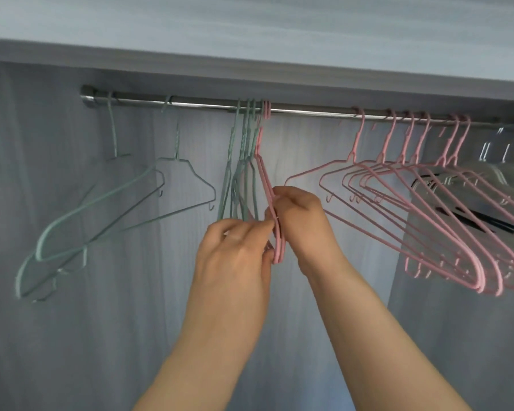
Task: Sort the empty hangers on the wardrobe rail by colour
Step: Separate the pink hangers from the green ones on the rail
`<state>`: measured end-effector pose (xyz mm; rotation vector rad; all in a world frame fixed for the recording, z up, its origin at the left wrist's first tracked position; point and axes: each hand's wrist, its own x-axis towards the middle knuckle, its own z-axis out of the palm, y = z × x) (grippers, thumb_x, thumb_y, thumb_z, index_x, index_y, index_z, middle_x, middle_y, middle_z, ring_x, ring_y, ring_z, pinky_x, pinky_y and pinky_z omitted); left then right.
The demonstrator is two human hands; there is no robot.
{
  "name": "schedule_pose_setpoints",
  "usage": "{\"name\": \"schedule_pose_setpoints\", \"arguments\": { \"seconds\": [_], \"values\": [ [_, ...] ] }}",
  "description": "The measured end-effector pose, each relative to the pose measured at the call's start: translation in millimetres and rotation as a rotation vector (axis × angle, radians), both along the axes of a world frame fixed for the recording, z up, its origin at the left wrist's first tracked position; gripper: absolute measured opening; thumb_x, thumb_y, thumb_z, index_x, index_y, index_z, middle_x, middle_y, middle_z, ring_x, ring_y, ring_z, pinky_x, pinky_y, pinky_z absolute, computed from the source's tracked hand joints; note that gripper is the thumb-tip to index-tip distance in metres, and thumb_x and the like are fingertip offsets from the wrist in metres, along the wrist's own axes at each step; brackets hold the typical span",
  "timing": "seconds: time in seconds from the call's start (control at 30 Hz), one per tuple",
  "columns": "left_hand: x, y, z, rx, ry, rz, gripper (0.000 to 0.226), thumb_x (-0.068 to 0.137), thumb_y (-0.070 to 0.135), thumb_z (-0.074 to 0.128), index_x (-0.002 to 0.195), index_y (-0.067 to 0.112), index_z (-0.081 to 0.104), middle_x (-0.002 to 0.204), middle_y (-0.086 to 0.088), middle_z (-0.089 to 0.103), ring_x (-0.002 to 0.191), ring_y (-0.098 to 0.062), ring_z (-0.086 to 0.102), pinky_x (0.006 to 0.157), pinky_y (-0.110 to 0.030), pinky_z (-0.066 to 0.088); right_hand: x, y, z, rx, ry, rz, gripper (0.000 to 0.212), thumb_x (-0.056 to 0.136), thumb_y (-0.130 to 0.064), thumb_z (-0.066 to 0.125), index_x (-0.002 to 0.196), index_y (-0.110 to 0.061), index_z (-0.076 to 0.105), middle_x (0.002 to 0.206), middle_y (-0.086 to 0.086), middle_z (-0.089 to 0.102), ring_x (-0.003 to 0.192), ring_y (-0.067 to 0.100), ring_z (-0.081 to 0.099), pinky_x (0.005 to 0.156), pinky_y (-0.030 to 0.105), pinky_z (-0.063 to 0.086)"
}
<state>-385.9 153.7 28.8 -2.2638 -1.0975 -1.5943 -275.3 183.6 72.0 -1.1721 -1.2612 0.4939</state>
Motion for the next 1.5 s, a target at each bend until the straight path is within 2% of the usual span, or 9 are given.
{"name": "schedule_pose_setpoints", "arguments": {
  "seconds": [0.17, 0.33, 0.43, 0.6, 0.87, 1.03, 1.17, 1.37, 1.5],
  "values": [
    [0.3, 0.5, -1.5, 0.038, 0.093, -0.006, 0.043, 0.077, 0.014, 0.051, 0.120, 0.021, 0.051, 0.112, 0.002, 0.064, 0.109, -0.021, 0.046, 0.095, -0.031, 0.032, 1.8, 3.6, 12.0, 0.035, 0.073, -0.021, 0.035, 0.092, -0.004, 0.034, 0.124, -0.002, 0.049, 0.073, 0.001, 0.066, 0.056, 0.006, 0.055, 0.046, 0.008, 0.044],
    [1.1, -0.8, -2.2, 0.053, 0.117, -0.017, 0.065, 0.069, -0.007, 0.066, 0.125, 0.021, 0.048, 0.116, -0.003, 0.061, 0.111, -0.023, 0.041, 0.097, -0.046, 0.042, 11.7, 17.2, 31.6, 0.041, -0.035, -0.183, 0.028, 0.087, 0.001, 0.033, 0.086, 0.003, 0.060, 0.093, 0.018, 0.071, 0.079, 0.028, 0.064, 0.056, 0.022, 0.045],
    [2.3, -5.3, -2.8, 0.074, 0.104, -0.034, 0.062, 0.071, -0.007, 0.064, 0.124, 0.021, 0.047, 0.118, -0.003, 0.058, 0.114, -0.022, 0.039, 0.099, -0.050, 0.040, 22.7, 21.3, 37.4, 0.029, -0.050, -0.197, 0.035, 0.086, 0.003, 0.031, 0.058, -0.008, 0.049, 0.076, 0.013, 0.068, 0.075, 0.030, 0.064, 0.035, 0.011, 0.034],
    [7.7, -34.3, -15.3, 0.190, -0.077, -0.195, 0.044, 0.076, 0.001, 0.048, 0.115, 0.018, 0.056, 0.116, 0.002, 0.057, 0.111, -0.017, 0.044, 0.103, -0.020, 0.028, 49.4, 10.7, 23.6, -0.011, -0.079, -0.294, 0.027, 0.087, 0.000, 0.035, 0.085, 0.011, 0.059, 0.059, -0.003, 0.055, 0.041, 0.014, 0.041, 0.032, 0.014, 0.027],
    [43.7, -77.7, -44.5, 0.314, -0.269, -0.341, 0.037, 0.072, 0.003, 0.042, 0.091, 0.031, 0.058, 0.096, 0.016, 0.056, 0.087, -0.006, 0.049, 0.080, -0.015, 0.040, 54.5, 20.9, 71.4, -0.304, -0.016, -0.163, 0.020, 0.087, 0.004, 0.036, 0.071, -0.003, 0.044, 0.047, 0.007, 0.053, 0.019, 0.007, 0.034, 0.028, 0.008, 0.021],
    [35.6, -55.6, -63.0, 0.058, -0.093, -0.450, 0.033, 0.074, 0.007, 0.041, 0.096, 0.027, 0.056, 0.089, 0.019, 0.054, 0.082, -0.004, 0.054, 0.077, -0.011, 0.041, 62.2, 11.0, -12.1, -0.405, 0.143, -0.056, 0.019, 0.089, 0.001, 0.039, 0.074, -0.004, 0.049, 0.058, 0.008, 0.051, 0.020, 0.002, 0.036, 0.031, 0.012, 0.026],
    [26.3, -12.1, -108.8, -0.358, -0.069, -0.382, 0.041, 0.081, 0.025, 0.039, 0.120, 0.037, 0.041, 0.112, 0.013, 0.055, 0.104, -0.001, 0.050, 0.095, -0.013, 0.035, 78.6, -36.0, -81.8, -0.394, 0.121, 0.055, 0.023, 0.089, -0.010, 0.053, 0.067, -0.011, 0.058, 0.053, 0.001, 0.041, 0.028, 0.003, 0.026, 0.032, 0.014, 0.020],
    [8.4, 45.3, -142.7, -0.700, 0.010, -0.118, 0.066, 0.088, 0.007, 0.050, 0.142, 0.011, 0.012, 0.144, -0.018, 0.030, 0.132, -0.028, 0.032, 0.108, -0.029, 0.022, 148.7, -77.0, -130.7, -0.440, -0.789, -0.225, 0.019, 0.093, -0.022, 0.043, 0.097, -0.023, 0.062, 0.070, -0.007, 0.058, 0.063, 0.012, 0.054, 0.065, 0.030, 0.049],
    [-0.2, 65.1, -161.1, -0.884, 0.116, -0.014, 0.087, 0.085, 0.018, 0.060, 0.143, 0.028, -0.004, 0.150, -0.020, 0.015, 0.137, -0.032, 0.018, 0.113, -0.040, 0.019, 176.3, -95.8, -136.6, -0.466, -0.833, -0.347, 0.030, 0.077, -0.057, 0.058, 0.058, -0.033, 0.053, 0.046, -0.014, 0.047, 0.055, 0.010, 0.044, 0.051, 0.026, 0.036]
  ]
}}
